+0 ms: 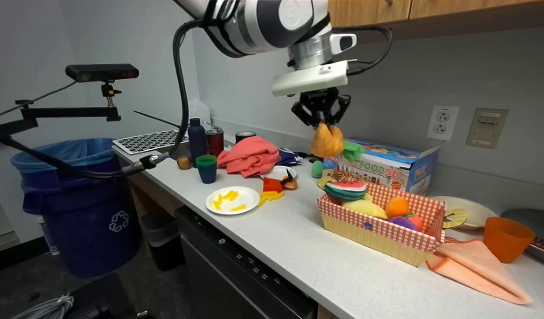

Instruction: Remove all the items from the fruit box and put them on the counter

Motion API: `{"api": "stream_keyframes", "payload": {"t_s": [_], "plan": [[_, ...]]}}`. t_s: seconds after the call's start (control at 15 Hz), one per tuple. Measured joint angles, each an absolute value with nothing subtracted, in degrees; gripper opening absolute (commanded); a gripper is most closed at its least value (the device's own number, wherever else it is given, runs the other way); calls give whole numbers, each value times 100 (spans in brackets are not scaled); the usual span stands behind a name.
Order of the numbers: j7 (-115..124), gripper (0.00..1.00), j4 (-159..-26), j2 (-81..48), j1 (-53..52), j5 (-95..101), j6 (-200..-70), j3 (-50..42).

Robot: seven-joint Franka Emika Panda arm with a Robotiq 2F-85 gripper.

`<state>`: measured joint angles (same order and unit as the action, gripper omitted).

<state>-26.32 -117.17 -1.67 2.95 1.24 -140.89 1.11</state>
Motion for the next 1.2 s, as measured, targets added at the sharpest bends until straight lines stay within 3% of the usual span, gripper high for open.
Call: {"api": "stream_keyframes", "payload": {"t_s": [0.53, 1.2], "plan": [[-4002, 4, -12374, -21, -439, -872, -14088, 592], [-3629, 4, -12387, -1335, -350, 9, -14091, 445]]}}
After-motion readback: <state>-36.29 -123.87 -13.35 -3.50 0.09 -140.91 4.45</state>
